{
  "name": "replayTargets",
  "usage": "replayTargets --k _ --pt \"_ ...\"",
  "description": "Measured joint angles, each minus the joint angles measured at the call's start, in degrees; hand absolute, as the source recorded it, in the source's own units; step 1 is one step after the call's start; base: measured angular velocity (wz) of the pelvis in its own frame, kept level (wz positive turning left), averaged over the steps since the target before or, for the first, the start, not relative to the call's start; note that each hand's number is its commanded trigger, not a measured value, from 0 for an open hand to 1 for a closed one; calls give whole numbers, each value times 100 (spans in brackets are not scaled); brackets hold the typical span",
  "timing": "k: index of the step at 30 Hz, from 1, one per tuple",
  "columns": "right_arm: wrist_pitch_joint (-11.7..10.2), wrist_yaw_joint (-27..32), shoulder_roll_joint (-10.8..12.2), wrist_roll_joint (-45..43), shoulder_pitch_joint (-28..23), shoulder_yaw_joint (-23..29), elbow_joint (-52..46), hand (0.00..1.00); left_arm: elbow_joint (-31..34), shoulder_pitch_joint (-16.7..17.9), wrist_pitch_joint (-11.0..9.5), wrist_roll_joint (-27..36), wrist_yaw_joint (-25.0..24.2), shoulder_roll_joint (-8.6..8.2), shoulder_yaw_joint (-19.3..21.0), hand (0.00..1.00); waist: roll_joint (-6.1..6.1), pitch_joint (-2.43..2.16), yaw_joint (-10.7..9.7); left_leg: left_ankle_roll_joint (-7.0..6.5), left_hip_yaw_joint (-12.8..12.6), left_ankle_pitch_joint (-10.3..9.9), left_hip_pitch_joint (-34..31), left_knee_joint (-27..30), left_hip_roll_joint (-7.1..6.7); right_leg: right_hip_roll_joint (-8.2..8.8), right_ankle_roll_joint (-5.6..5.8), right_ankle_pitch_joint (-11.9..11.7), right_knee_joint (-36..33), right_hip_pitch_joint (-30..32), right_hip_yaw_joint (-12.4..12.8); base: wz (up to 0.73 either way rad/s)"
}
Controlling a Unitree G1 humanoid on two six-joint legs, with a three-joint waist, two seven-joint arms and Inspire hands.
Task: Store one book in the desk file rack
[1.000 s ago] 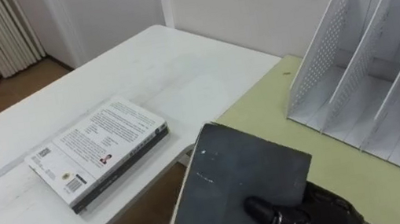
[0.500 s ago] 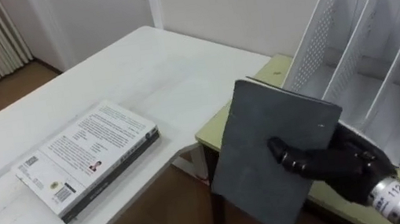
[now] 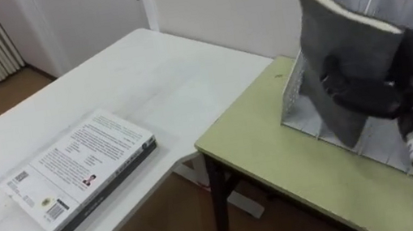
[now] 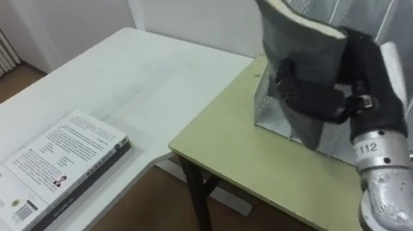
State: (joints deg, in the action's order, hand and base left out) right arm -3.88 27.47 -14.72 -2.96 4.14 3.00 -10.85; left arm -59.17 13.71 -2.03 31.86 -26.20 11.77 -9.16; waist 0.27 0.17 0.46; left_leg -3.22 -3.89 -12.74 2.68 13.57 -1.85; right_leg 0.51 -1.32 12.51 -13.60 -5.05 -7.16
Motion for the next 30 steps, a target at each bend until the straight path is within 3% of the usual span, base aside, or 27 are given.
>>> replayTargets --k 5,9,11,14,17,30 --pt "-243 1231 -4 -561 507 440 2 100 -196 -38 -60 9 103 3 -7 0 -45 -23 -52 23 20 13 -2 6 -10 -3 0 0 8 -2 -87 2" --pt "-279 1832 -30 -656 912 663 4 100 -249 -44 -102 13 181 6 -32 0 -75 -29 -78 32 24 19 5 10 -4 -7 0 0 8 3 -94 1" --pt "-400 2155 -89 -655 1133 745 74 100 -288 -64 -106 11 212 6 -32 0 -92 -23 -79 33 45 20 28 6 -2 -7 -1 0 15 6 -99 0" --pt "-494 2397 -152 -662 1186 743 108 100 -339 -86 -106 8 268 6 -32 0 -113 -33 -69 33 44 20 44 5 -2 -7 -2 -1 65 -22 -104 0" --pt "-490 2502 -153 -664 1186 748 242 100 -348 -89 -101 -3 322 6 -23 0 -145 -14 -57 33 45 20 58 -2 -5 -3 -7 -4 77 -51 -126 0" --pt "-476 2494 -153 -660 1211 800 453 100 -318 -92 -84 -29 327 21 13 0 -180 -41 -2 32 92 24 -7 -3 -42 15 -3 1 136 -17 -180 1"
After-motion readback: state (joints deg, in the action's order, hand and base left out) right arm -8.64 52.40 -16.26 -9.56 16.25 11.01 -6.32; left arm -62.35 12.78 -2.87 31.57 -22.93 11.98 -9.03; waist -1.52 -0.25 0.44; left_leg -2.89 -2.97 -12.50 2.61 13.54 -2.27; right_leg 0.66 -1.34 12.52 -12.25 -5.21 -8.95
